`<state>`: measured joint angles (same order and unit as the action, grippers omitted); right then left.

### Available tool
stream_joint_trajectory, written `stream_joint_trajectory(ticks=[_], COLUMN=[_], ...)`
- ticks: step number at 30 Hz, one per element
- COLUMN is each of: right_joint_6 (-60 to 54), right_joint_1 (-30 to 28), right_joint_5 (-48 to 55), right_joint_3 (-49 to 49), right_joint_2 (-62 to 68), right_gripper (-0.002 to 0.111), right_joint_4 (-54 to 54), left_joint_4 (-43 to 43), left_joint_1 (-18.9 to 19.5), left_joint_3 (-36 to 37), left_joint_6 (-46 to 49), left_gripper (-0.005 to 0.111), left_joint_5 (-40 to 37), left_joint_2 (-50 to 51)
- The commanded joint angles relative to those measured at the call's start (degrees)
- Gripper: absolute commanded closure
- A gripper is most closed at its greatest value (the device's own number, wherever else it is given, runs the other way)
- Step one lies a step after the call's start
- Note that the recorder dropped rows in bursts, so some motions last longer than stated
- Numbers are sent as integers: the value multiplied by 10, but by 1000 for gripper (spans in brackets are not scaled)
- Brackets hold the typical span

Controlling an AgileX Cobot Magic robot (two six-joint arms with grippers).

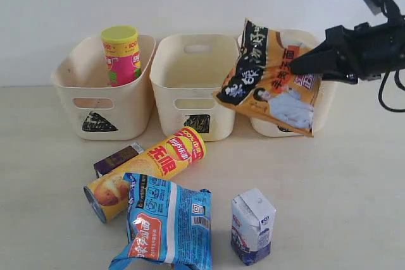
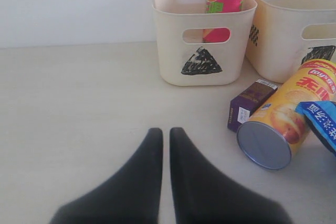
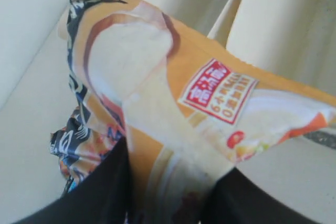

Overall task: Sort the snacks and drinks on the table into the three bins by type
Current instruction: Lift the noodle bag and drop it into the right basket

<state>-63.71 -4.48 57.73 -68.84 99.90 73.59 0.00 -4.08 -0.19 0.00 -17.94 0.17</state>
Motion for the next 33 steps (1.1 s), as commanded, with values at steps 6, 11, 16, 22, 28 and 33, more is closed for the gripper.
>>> stream_joint_trajectory(ticks=[6,11,16,22,28,33], right_joint_6=[59,66,64,62,57,37], right_joint_1=[-3,-1,12,23,48,59], right_joint_5=[-133,-206,-289,-334,-353,-386], right_joint_3=[-93,-124,-141,-188,-250,-269], right_joint_2=[-8,9,41,97,153,184], right_gripper=[108,108,108,108,108,107], right_joint_4=[10,11,18,22,22,19], left_joint_4=[-6,-6,-6,-6,-6,-6], left_joint_1=[2,2,2,2,2,2], left_joint_3=[2,2,2,2,2,2], left_joint_6=[-4,-4,-4,-4,-4,-4], left_gripper=[103,103,103,103,103,103], left_joint_5=[3,3,3,3,3,3], left_joint_2=[-2,-2,-2,-2,-2,-2])
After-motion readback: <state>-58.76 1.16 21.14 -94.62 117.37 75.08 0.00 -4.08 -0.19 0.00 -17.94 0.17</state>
